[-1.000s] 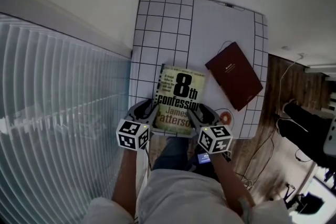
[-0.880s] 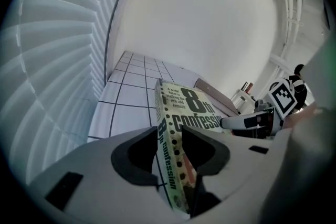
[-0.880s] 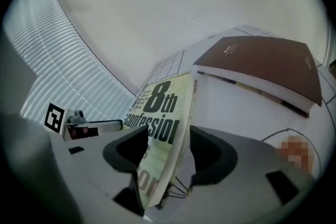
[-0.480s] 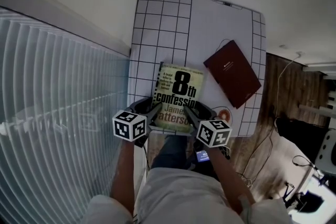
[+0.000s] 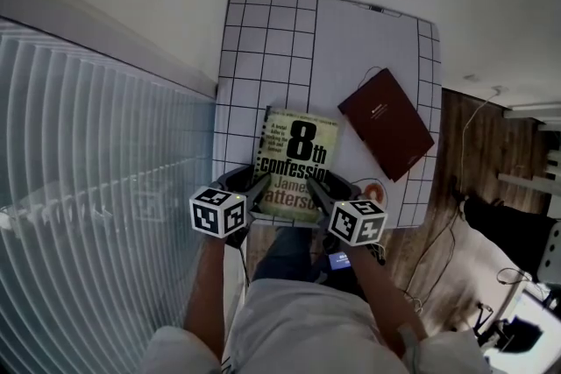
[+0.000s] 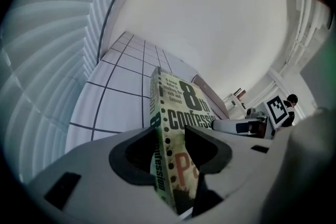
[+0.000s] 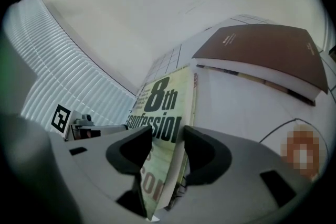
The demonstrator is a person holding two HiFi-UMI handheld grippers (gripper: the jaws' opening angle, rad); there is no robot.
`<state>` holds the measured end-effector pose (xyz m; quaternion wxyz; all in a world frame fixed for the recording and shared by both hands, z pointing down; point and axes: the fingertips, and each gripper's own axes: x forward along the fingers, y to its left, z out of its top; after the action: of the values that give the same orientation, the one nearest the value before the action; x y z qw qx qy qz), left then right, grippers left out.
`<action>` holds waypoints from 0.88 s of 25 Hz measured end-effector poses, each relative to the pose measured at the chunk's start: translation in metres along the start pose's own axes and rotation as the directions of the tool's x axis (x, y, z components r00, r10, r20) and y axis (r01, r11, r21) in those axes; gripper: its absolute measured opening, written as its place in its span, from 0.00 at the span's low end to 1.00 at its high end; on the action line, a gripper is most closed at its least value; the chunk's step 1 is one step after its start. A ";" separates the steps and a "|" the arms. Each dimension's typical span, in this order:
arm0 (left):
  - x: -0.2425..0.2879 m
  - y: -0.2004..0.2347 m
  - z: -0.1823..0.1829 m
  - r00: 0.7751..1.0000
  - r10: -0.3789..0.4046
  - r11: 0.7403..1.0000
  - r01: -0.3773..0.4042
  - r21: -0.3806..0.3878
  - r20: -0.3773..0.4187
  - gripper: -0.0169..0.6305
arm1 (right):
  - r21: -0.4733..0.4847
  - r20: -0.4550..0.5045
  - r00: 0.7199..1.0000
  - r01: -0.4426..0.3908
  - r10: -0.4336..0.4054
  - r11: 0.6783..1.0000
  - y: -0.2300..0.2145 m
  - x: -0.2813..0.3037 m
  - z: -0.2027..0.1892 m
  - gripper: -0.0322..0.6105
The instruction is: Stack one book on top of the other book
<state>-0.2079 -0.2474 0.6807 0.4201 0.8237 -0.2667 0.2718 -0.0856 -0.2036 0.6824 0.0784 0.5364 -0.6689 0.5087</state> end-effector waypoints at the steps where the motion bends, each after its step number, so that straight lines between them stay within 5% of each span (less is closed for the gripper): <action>1: 0.000 -0.001 0.000 1.000 0.002 1.000 -0.002 -0.009 0.001 0.30 | -0.001 0.007 1.000 0.003 -0.003 1.000 0.000 -0.001 0.003 0.35; 9: -0.002 -0.016 -0.002 0.999 0.021 0.998 -0.019 -0.058 0.036 0.30 | -0.054 0.034 0.999 0.012 -0.010 0.998 0.000 -0.015 0.023 0.33; 22: -0.024 -0.047 0.032 0.987 0.036 0.999 -0.036 -0.008 0.155 0.30 | -0.152 0.100 0.995 0.002 0.013 0.988 0.021 -0.046 0.060 0.33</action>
<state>-0.1861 -0.2452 0.6232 0.3952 0.8363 -0.3142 0.2137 -0.0566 -0.2216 0.6121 0.0837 0.5519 -0.7102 0.4289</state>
